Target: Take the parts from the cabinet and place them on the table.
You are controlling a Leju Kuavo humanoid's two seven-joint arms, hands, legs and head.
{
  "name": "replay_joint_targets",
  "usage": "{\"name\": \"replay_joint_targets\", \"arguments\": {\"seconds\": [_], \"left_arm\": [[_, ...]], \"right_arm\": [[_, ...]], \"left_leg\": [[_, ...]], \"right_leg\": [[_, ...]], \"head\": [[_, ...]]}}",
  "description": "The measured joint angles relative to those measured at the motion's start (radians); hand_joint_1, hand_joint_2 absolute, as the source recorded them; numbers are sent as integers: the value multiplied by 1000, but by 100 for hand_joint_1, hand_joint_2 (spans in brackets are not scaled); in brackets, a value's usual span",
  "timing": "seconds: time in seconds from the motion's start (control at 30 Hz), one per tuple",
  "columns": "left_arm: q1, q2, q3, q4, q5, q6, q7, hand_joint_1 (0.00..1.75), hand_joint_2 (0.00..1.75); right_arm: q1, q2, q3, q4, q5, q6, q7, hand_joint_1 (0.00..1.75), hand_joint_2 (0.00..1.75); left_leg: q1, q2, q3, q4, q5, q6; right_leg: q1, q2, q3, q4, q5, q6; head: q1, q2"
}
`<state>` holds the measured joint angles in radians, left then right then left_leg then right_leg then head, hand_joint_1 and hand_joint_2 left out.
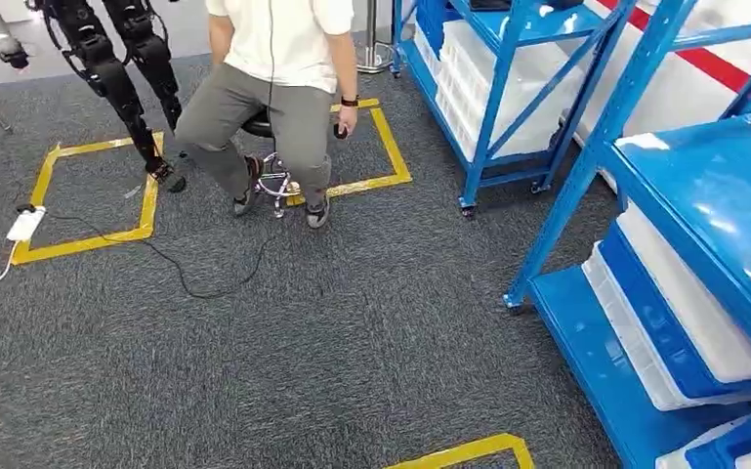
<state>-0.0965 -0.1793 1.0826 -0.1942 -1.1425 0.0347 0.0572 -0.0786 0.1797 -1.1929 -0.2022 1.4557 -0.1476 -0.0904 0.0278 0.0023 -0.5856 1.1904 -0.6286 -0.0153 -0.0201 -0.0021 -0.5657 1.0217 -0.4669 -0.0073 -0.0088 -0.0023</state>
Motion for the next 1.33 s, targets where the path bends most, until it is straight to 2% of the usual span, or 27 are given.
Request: {"name": "replay_joint_targets", "arguments": {"seconds": [0.07, 0.1, 0.17, 0.2, 0.23, 0.27, 0.3, 0.37, 0.4, 0.47, 0.57, 0.6, 0.63, 0.7, 0.73, 0.77, 0.87, 0.9, 0.93, 0.97, 1.0, 1.07, 1.13, 1.2, 1.23, 1.27, 1.33], "left_arm": [[6, 0, 0, 0, 0, 0, 0, 0, 0], [8, 0, 0, 0, 0, 0, 0, 0, 0], [9, 0, 0, 0, 0, 2, 2, 0, 0], [8, 0, 0, 0, 0, 2, 2, 0, 0], [8, 2, 0, 0, 0, 2, 2, 0, 0], [8, 2, 0, 0, -1, 3, 2, 0, 0], [8, 3, 0, 0, -1, 3, 2, 0, 0], [6, 3, 0, 0, 0, 3, 3, 0, 0], [6, 2, 0, 0, -1, 3, 3, 0, 0], [4, 1, 0, 0, -1, 3, 3, 0, 0], [8, 1, 0, 0, -1, 3, 3, 0, 0], [8, 2, 0, 0, -1, 3, 3, 0, 0], [8, 2, 0, 0, -1, 3, 3, 0, 0], [8, 1, 0, 0, 0, 3, 3, 0, 0], [8, 1, 0, 0, 0, 3, 3, 0, 0], [9, 2, 0, 0, 0, 3, 3, 0, 0], [4, 2, 0, 0, -1, 3, 3, 0, 0], [1, 1, 0, 0, -1, 3, 2, 0, 0], [0, 2, 0, 0, -1, 3, 2, 0, 0], [1, 2, 0, 0, -1, 3, 2, 0, 0], [3, 2, 0, 0, -1, 3, 2, 0, 0], [7, 2, 0, 0, -1, 3, 2, 0, 0], [9, 2, 0, 0, -1, 3, 1, 0, 0], [9, 2, 0, 0, -1, 3, 2, 0, 0], [9, 3, 0, 0, -1, 3, 1, 0, 0], [9, 5, 0, 0, -1, 3, 1, 0, 0], [7, 5, 0, 0, -3, 3, 1, 0, 0]], "right_arm": [[0, 2, 0, 0, 0, 0, 0, 0, 0], [0, 2, 0, 0, 0, 1, 0, 0, 0], [1, 2, 0, 0, 0, 1, 0, 0, 0], [0, 2, 0, 0, 0, 1, 0, 0, 0], [0, 3, 0, 0, 0, 1, 0, 0, 0], [-3, 3, 1, 0, 0, 0, 0, 0, 0], [-2, 3, 1, 0, 0, 1, -1, 0, 0], [4, 3, 1, 0, 0, 1, -1, 0, 0], [5, 2, 1, 0, 0, 1, -1, 0, 0], [3, 2, 1, 0, 0, 1, -2, 0, 0], [-1, 2, 1, 0, 0, 0, -3, 0, 0], [1, 2, 2, 0, 0, 0, -2, 0, 0], [4, 1, 2, 0, 0, 1, -2, 0, 0], [5, 0, 2, 0, 1, 0, -3, 0, 0], [3, 0, 2, 0, 1, 0, -3, 0, 0], [-1, 1, 3, 0, 1, 0, -3, 0, 0], [-1, 1, 3, 0, 2, 0, -3, 0, 0], [-1, 1, 3, 0, 2, 0, -3, 0, 0], [0, 1, 3, 0, 2, 0, -3, 0, 0], [0, 0, 3, 0, 1, 0, -3, 0, 0], [-2, 1, 3, 0, 2, 0, -3, 0, 0], [-2, 2, 3, 0, 2, 0, -3, 0, 0], [2, 2, 3, 0, 2, 0, -3, 0, 0], [3, 2, 3, 0, 2, 0, -3, 0, 0], [2, 3, 3, 0, 2, 0, -3, 0, 0], [0, 4, 3, 0, 2, 0, -3, 0, 0], [1, 5, 3, 0, 0, 0, -3, 0, 0]], "left_leg": [[-1, -5, -78, 141, -47, 3], [-1, -6, -89, 150, -33, 6], [-1, -10, -57, 53, 51, 14], [-1, -32, -11, -61, 117, 20], [1, -82, 16, -133, 142, 26], [0, -82, 21, -150, 135, 24], [-5, -70, 20, -149, 135, 25], [-15, -52, 24, -153, 138, 37], [-7, -39, 28, -167, 147, 48], [-9, -18, 31, -174, 153, 60], [-12, 28, 29, -174, 150, 62], [-12, 41, 29, -174, 150, 62], [-12, 54, 29, -174, 149, 60], [-10, 74, 34, -174, 145, 54], [-11, 84, 39, -173, 142, 49], [-20, 94, 45, -172, 133, 38], [-16, 125, 64, -176, 125, 20], [-14, 135, 69, -177, 120, 12], [-6, 91, 66, -161, 109, 1], [-6, 38, 48, -116, 73, 1], [-6, 12, 16, -42, 27, 1], [-6, -3, -56, 102, -32, 1], [-6, -4, -75, 114, -2, 4], [-5, -15, -14, -35, 97, 11], [-5, -41, 24, -119, 137, 16], [-5, -81, 39, -161, 132, 20], [-11, -58, 37, -164, 135, 25]], "right_leg": [[8, 30, -2, 0, 1, -4], [10, 46, -1, 1, 1, -4], [11, 74, 4, 1, 1, -4], [11, 90, 8, 1, 1, -4], [9, 99, 4, 1, 1, -3], [22, 110, 2, 6, -3, 5], [17, 117, -4, 2, -1, 10], [12, 135, -17, -3, 4, 25], [21, 134, -17, 0, 1, 32], [17, 40, -48, 70, -40, 27], [10, 15, -165, 294, -130, 29], [9, 14, -176, 316, -129, 36], [5, 12, -158, 280, -108, 47], [1, -12, -66, 111, -44, 67], [0, -67, -9, 12, -20, 70], [9, -101, -7, -2, -11, 59], [18, -63, -11, -2, -7, 32], [11, -49, -6, -6, -4, 22], [-5, -35, 6, -8, 0, 16], [-3, -25, 4, -8, 3, 6], [-2, -13, 3, -8, 4, -2], [5, 16, 2, -8, 5, -5], [7, 47, 4, -7, 5, -5], [8, 77, 9, -7, 5, -4], [7, 90, 11, -7, 5, -4], [15, 98, 8, -4, 5, 0], [14, 114, -1, -7, 8, 13]], "head": [[0, 0], [1, 0], [1, 0], [0, 0], [0, 0], [2, 0], [2, 0], [0, 0], [2, 0], [7, 0], [9, 0], [10, 0], [10, 0], [10, 0], [11, 0], [11, 0], [8, 0], [8, 0], [6, 0], [2, 0], [0, 0], [0, 0], [1, 0], [1, 0], [0, 0], [2, 0], [2, 0]]}}
